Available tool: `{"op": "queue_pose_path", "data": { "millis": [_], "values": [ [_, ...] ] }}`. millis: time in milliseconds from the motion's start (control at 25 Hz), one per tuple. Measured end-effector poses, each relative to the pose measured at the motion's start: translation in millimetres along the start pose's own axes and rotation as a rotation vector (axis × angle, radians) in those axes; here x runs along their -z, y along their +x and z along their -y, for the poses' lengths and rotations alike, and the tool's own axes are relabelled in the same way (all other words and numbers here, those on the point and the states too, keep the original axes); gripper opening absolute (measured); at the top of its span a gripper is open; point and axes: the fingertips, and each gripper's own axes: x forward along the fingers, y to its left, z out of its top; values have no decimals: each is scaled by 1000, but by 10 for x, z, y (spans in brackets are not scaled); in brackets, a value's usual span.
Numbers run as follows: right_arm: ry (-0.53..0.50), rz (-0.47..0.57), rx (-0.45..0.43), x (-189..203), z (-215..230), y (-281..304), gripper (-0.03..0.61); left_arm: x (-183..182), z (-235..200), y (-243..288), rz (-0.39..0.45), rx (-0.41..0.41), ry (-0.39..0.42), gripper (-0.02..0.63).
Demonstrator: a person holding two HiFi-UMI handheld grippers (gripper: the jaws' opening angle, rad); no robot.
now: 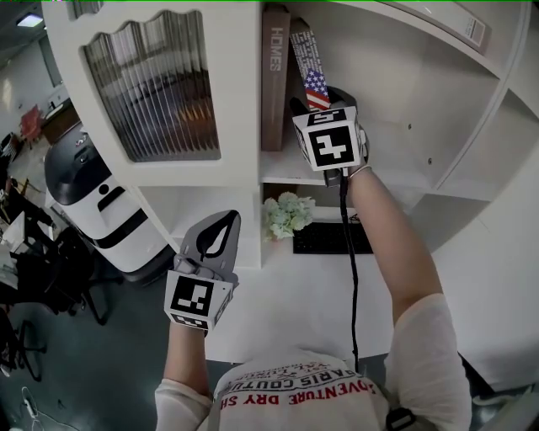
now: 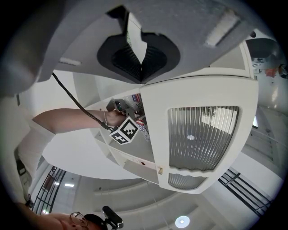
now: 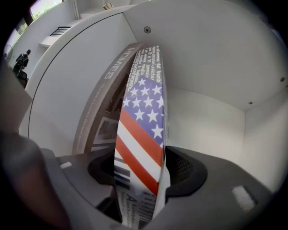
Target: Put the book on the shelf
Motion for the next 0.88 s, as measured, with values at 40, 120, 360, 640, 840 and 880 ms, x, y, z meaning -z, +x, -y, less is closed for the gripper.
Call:
{"op": "queue_pose_path", "data": {
  "millis": [40,120,360,640,840,880],
  "values": [
    [3,-2,-5,13,7,19,252,7,-12,-3,-2,-4,-2,5],
    [15,-11,-18,38,-2,38,278,12,-23,-14,-3,-8,-4,5],
    [23,43,31,-24,7,-204,318,-16,29,-99,-1,-6,-6,5],
    [35,124,12,-94,-43,-751,314,-24,217,-193,-2,19,-22,5],
    [28,215,49,-81,-46,-1234,153,-46,400,-274,1,39,-11,5],
    [25,228,55,-54,-56,-1321,121,-49,439,-287,1,44,-13,5]
  ]
}}
